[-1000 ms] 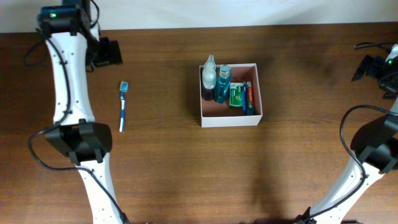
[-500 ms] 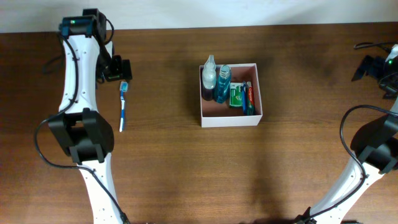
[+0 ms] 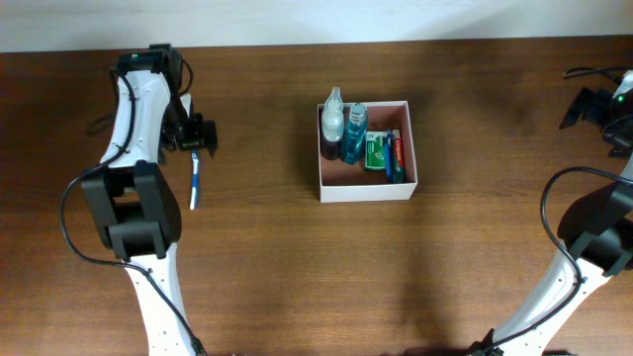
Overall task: Pack container
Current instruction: 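Move the left gripper over the blue-white toothbrush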
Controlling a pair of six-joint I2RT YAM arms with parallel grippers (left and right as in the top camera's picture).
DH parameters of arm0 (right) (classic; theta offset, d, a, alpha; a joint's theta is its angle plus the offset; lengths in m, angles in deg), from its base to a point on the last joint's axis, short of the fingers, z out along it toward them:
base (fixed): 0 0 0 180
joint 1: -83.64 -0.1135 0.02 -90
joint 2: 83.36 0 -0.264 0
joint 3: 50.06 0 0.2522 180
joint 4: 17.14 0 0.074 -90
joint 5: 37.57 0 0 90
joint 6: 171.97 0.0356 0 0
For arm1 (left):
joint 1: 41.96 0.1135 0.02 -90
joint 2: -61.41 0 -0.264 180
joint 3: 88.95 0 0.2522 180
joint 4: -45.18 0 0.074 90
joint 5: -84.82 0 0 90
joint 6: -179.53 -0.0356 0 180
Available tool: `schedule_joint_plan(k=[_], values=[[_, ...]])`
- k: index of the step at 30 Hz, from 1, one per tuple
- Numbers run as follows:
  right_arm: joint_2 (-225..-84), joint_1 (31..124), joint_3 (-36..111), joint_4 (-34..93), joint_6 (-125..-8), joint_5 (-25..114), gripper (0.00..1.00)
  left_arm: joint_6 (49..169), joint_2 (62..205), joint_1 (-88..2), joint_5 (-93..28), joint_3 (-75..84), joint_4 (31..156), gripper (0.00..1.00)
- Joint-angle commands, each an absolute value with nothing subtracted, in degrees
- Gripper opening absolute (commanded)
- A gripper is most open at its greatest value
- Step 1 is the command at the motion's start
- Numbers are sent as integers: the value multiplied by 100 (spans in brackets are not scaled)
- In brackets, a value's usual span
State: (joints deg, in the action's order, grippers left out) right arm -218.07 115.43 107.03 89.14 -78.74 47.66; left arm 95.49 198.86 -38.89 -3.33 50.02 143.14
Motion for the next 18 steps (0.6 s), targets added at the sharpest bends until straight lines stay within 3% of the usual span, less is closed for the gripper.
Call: schedule_joint_plan(k=[1, 18], values=[[-21628, 11517, 10668, 8894, -7848, 4733, 99, 9372, 19752, -3883, -396, 4748, 14340, 98], [-21628, 11517, 10668, 8894, -7848, 4733, 99, 8788, 19752, -3893, -416, 4558, 14032, 99]])
